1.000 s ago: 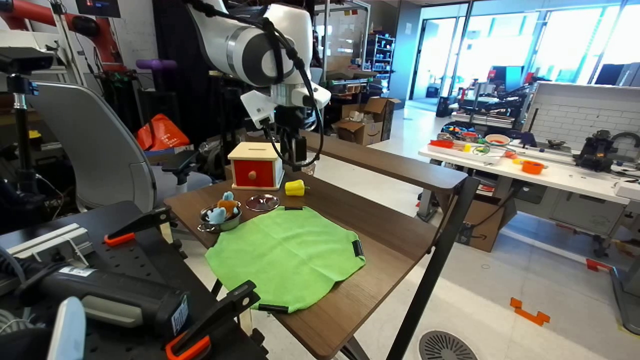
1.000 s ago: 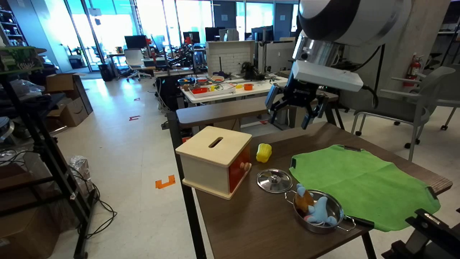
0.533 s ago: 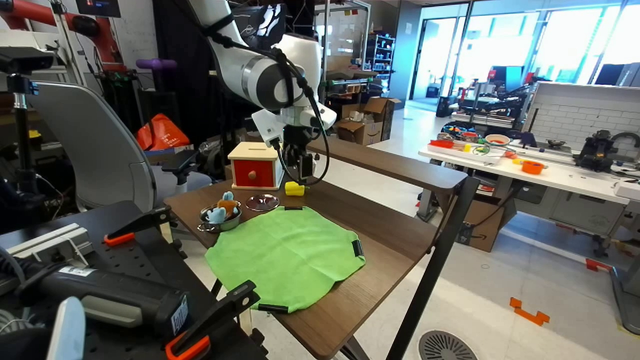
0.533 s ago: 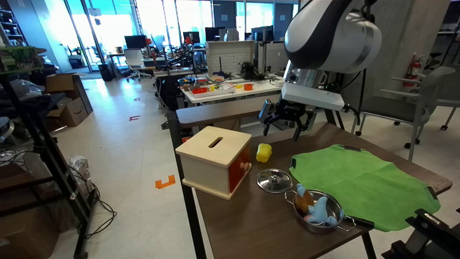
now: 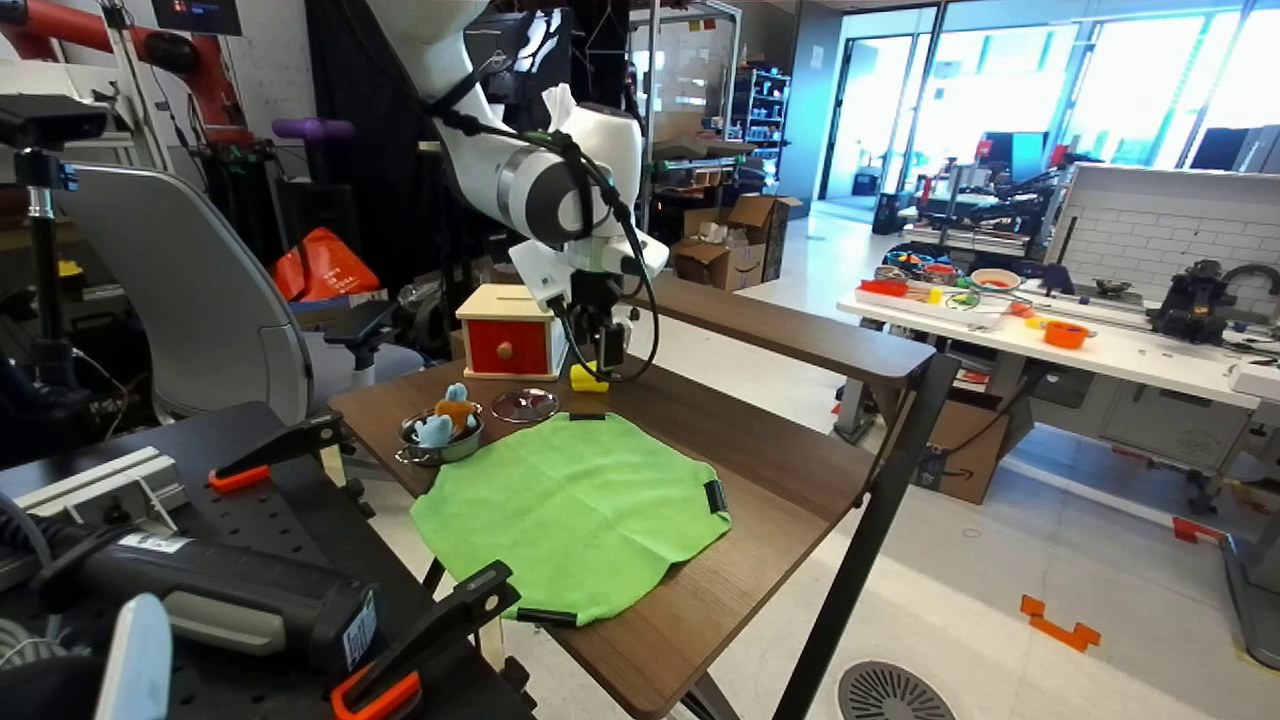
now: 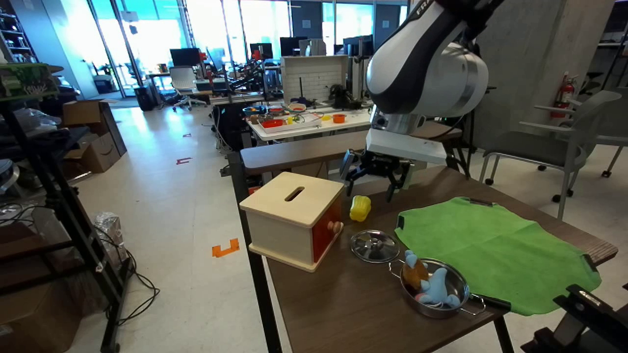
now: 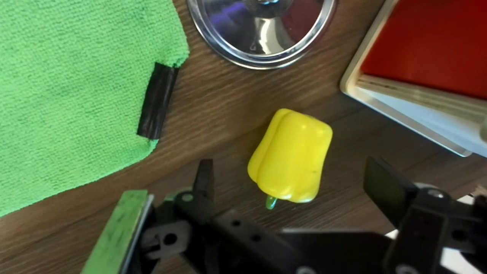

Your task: Move the yellow pepper to the right

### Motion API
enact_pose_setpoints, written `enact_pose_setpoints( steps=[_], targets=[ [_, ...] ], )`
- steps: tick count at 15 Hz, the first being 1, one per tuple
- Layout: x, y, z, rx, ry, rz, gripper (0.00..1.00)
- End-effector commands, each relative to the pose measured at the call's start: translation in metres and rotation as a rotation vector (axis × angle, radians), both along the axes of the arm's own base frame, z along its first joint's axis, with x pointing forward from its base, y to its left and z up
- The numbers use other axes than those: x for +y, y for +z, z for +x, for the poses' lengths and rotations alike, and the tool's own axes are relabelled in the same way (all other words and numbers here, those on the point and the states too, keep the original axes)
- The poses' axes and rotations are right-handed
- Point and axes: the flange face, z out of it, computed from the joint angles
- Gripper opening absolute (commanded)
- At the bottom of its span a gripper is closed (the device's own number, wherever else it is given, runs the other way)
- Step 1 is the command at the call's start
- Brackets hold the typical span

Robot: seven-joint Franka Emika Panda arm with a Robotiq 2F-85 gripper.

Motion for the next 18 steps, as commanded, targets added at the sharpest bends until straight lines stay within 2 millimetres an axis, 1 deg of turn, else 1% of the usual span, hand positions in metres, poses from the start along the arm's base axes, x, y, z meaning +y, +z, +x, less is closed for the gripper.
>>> enact_pose_setpoints(
  steps=[1,3,4,5,6,7,9,11,12,14,16,18],
  targets=[
    [0.006,-0.012,0.017,0.024,-0.003,-0.01,1.0],
    [0.007,-0.018,0.02,0.049,0.001,-0.016,1.0],
    [0.008,-0.021,0.021,0.066,0.009,-0.018,0.75],
    [0.007,-0.023,0.022,0.08,0.014,-0.027,0.74],
    [0.007,-0.025,0.023,0.093,0.016,-0.033,0.68],
    [0.006,-0.027,0.024,0.102,0.019,-0.039,0.58],
    [0.004,-0.031,0.026,0.118,0.021,-0.049,0.42],
    [0.003,-0.034,0.027,0.131,0.021,-0.06,0.27],
    [0.002,-0.031,0.028,0.137,0.023,-0.061,0.21],
    [0.003,-0.025,0.025,0.178,0.055,-0.063,0.2],
    [0.011,-0.006,0.019,0.204,0.103,-0.057,0.2],
    [0.016,0.017,0.006,0.247,0.159,-0.083,0.2]
  ],
)
